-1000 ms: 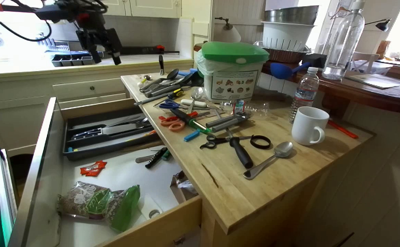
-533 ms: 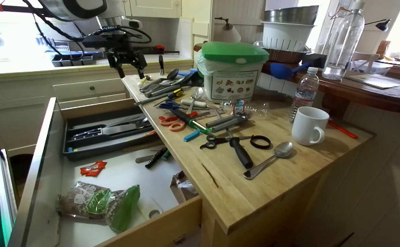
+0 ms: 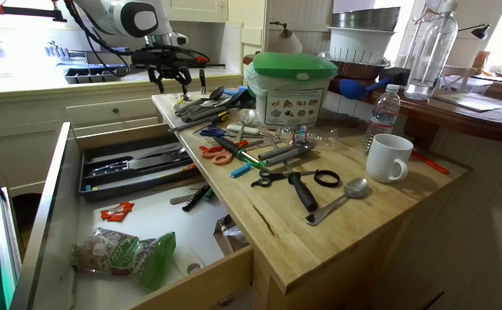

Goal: Pick up the scooper with the yellow handle and place it on the far right panel of the cutlery holder in the drawer

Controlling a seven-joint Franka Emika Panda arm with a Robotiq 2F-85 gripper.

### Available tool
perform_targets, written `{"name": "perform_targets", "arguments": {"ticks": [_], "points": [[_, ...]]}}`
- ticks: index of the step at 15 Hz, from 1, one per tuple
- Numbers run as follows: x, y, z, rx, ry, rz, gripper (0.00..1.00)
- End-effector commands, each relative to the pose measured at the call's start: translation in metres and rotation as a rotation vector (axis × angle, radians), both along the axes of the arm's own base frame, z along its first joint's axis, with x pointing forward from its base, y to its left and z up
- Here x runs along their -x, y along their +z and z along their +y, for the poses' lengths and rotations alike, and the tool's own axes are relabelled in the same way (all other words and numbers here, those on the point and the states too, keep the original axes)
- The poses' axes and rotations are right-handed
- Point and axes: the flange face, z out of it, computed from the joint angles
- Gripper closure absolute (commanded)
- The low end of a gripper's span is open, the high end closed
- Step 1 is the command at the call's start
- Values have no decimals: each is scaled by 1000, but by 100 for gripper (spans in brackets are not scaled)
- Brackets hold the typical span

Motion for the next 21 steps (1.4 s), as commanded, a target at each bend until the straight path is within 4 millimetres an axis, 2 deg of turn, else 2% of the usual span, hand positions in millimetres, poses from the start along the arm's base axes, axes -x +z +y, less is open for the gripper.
{"name": "perform_targets", "arguments": {"ticks": [1,3,4,8,10,13,16,19,21], "points": [[-22,2,26,-86,181,31,0],[-24,1,28,-64,219,72,0],[-15,3,30,-56,176,28,0],[-21,5,25,-58,235,22,0],[-27,3,30,-100,253,-11,0],[-29,-14,38,-115,259,-14,0],[-35,-35,34,-63,213,-43,0],[-44,-53,41,-43,201,-95,4],[-46,-65,47,-40,194,-108,12]]}}
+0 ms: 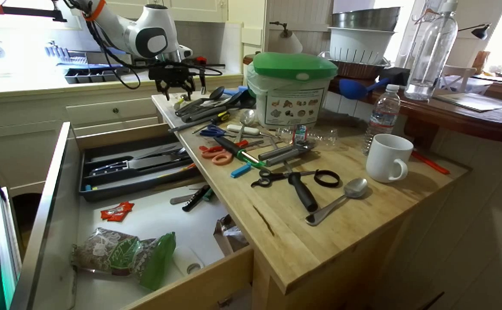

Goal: Pick up the scooper with the yellow handle and place it on the far right panel of the cutlery holder in the drawer

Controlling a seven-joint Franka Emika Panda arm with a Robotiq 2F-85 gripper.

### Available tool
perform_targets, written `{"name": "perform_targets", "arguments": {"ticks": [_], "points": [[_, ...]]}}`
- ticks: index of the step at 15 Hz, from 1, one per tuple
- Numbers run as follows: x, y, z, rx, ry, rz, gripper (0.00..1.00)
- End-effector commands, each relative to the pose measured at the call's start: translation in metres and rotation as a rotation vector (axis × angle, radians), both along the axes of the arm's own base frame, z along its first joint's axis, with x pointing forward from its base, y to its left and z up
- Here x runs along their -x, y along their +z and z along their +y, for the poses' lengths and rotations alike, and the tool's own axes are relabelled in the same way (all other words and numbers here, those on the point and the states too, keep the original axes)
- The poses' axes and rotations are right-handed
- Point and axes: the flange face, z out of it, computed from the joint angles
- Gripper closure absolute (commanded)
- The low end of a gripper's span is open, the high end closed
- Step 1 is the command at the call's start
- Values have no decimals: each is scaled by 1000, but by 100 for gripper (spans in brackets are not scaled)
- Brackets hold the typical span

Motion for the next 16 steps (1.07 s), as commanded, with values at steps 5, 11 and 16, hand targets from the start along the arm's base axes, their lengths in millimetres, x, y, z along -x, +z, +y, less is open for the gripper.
{"name": "perform_targets", "arguments": {"ticks": [5,11,16], "points": [[-5,-27,29,1,-28,-42,56],[-11,1,26,-19,-184,-38,99],[25,68,20,-115,-194,108,96]]}}
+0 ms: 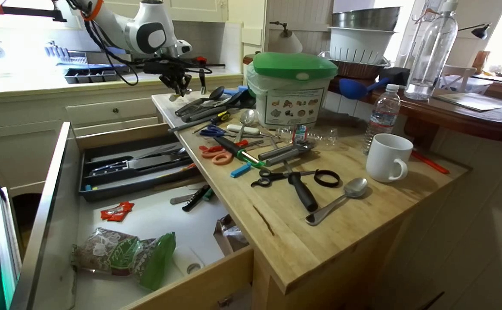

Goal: Pick up the scooper with the yellow handle and place it on the far right panel of the cutlery holder in the drawer

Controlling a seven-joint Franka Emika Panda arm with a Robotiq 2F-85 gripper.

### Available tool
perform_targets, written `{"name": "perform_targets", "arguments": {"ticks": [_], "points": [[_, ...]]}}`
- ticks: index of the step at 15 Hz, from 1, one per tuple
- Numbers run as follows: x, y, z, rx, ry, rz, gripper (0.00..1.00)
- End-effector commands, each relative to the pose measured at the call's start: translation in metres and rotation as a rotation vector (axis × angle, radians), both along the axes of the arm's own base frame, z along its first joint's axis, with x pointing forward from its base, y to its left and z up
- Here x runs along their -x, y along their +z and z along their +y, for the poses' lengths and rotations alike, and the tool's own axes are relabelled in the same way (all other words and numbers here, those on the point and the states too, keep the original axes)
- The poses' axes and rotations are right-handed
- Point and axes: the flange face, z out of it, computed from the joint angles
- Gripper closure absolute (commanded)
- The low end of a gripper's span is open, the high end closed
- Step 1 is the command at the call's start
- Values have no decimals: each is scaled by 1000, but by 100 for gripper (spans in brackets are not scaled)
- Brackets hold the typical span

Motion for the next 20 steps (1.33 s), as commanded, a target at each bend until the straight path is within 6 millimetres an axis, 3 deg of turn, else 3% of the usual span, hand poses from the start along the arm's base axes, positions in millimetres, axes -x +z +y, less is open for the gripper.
{"name": "perform_targets", "arguments": {"ticks": [1,5,10,12,15,20], "points": [[46,61,-2,-91,72,139,96],[109,104,-27,-111,130,332,96],[197,120,-87,12,-41,533,96],[230,120,-103,56,-118,612,96],[259,112,-118,147,-265,599,96],[287,68,-134,281,-478,530,96]]}}
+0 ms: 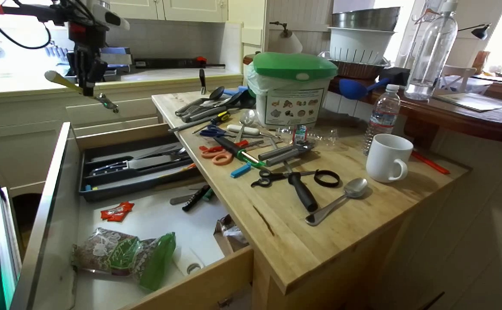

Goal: Pick up the scooper with the yellow handle and place it on the far right panel of the cutlery holder in the drawer

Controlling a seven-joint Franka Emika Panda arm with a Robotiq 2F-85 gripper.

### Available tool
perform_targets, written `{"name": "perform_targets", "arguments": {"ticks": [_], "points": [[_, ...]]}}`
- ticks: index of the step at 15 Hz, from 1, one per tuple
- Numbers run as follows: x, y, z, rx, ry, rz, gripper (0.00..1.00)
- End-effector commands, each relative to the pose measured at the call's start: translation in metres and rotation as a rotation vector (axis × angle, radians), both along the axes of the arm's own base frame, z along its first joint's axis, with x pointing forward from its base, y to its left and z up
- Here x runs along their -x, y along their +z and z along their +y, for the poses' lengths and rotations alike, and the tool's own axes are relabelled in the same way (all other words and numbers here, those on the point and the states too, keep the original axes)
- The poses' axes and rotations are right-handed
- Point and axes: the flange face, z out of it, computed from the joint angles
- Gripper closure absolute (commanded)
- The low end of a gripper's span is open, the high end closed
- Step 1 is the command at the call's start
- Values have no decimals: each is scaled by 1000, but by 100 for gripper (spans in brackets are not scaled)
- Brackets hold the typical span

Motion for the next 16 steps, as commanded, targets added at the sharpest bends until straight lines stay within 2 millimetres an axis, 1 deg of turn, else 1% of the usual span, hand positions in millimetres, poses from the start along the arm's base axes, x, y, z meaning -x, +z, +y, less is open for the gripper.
{"name": "perform_targets", "arguments": {"ticks": [1,2,4,7,8,9,10,13,16], "points": [[24,-35,-12,124,-122,-76,96],[26,-48,-17,147,-161,-95,96],[23,-75,-21,121,-267,-149,96],[15,-109,-24,88,-393,-260,96],[12,-122,-24,94,-405,-292,96],[0,-127,-21,89,-423,-314,96],[-1,-140,-22,82,-439,-328,96],[-5,-164,-19,85,-460,-350,96],[-7,-185,-22,103,-475,-361,96]]}}
